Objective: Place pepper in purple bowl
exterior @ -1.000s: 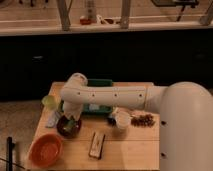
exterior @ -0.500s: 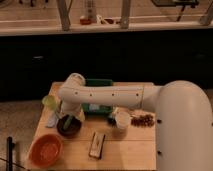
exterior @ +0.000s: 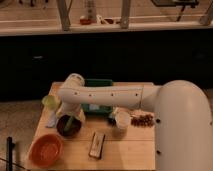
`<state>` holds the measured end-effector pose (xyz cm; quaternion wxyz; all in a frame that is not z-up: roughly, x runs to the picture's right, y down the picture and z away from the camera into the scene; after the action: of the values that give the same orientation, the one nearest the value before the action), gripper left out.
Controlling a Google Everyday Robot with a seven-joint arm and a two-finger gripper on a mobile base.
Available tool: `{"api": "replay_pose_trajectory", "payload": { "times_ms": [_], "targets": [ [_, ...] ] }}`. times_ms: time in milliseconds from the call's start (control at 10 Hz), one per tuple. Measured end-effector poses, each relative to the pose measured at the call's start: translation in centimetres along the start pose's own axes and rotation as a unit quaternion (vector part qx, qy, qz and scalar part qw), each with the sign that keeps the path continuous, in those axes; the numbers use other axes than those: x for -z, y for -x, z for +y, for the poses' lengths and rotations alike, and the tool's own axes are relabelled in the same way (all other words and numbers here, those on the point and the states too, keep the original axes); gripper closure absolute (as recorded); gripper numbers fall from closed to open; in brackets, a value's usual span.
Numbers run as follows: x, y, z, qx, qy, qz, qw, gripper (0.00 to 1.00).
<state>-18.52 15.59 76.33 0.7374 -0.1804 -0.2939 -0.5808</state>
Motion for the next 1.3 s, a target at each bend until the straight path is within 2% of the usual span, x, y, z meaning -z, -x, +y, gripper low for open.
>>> {"api": "replay_pose_trajectory", "payload": {
  "times_ms": [600,1300],
  "targets": [
    [0.25,-0.05,0.05,0.002,0.000,0.001,1.0000,0.20],
    [0.67,-0.32,0.04,0.010,-0.009,0.002,0.9999,0.20]
  ]
}}
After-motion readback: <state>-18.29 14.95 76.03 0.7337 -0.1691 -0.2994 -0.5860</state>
